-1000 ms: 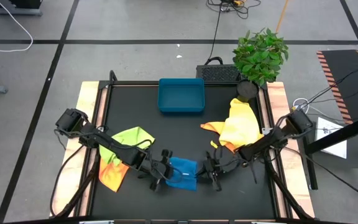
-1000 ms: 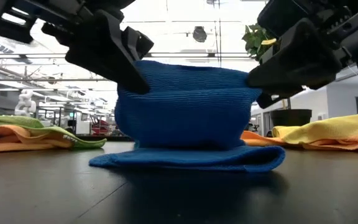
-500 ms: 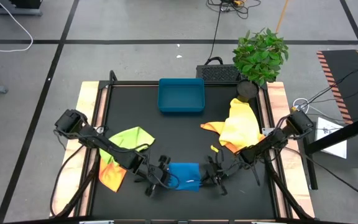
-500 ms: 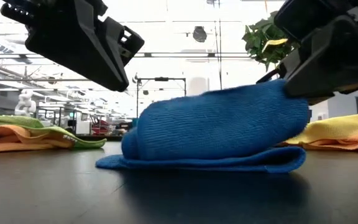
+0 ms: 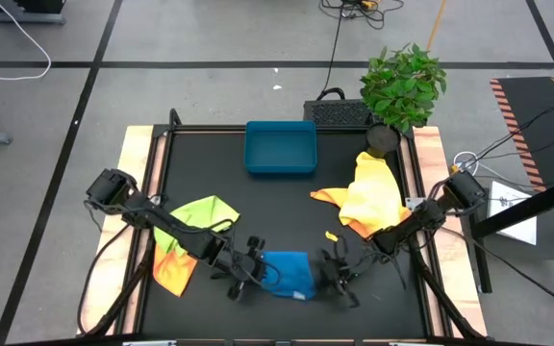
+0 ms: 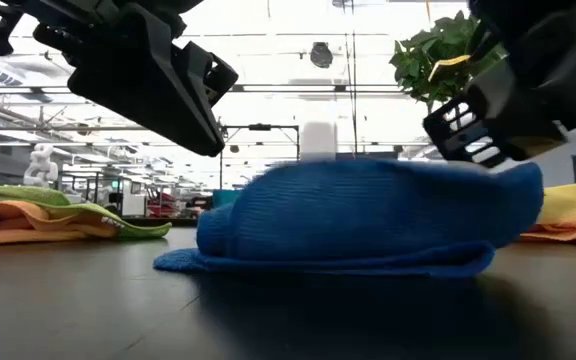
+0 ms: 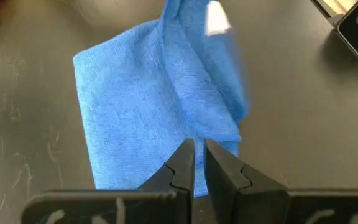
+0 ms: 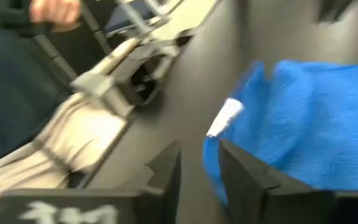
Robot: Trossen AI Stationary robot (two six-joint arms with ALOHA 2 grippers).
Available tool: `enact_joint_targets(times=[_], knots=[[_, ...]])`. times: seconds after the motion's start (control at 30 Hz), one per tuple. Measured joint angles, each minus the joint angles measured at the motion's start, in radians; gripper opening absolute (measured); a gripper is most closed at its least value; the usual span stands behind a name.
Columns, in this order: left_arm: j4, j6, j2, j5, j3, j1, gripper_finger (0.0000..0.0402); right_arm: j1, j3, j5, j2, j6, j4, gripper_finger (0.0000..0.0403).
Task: Fold microfiber towels
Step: Put the blue microfiber cloth into the blue bin
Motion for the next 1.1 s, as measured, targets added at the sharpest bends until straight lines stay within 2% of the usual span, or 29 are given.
enact_joint_targets(times=[0.07,0.2,0.4,0.5,0.83,1.0,1.1], knots=[[0.0,0.0,0.0,0.0,0.0,0.0,0.0037,0.006,0.0,-0.028,0.0,0.007,-0.004,0.0133],[0.001,-0.002,0.0,-0.001,0.0,0.001,0.0037,0.011,0.0,-0.013,0.0,-0.001,0.003,0.0164],[0.007,-0.045,0.0,-0.023,-0.018,0.025,0.0037,-0.042,0.001,0.214,0.0,-0.002,-0.062,0.0171],[0.012,-0.057,0.0,-0.026,-0.025,0.038,0.0037,-0.08,0.001,0.261,0.0,-0.002,-0.122,0.0171],[0.05,-0.141,0.0,-0.024,-0.11,0.087,0.0037,-0.154,0.001,0.266,0.0,-0.021,-0.205,0.0171],[0.092,-0.149,0.0,0.022,-0.129,0.121,0.0037,-0.196,0.001,0.262,0.0,0.074,-0.218,0.0171],[0.093,-0.147,0.0,0.039,-0.129,0.146,0.0038,-0.238,0.001,0.19,0.0,0.151,-0.217,0.0171]])
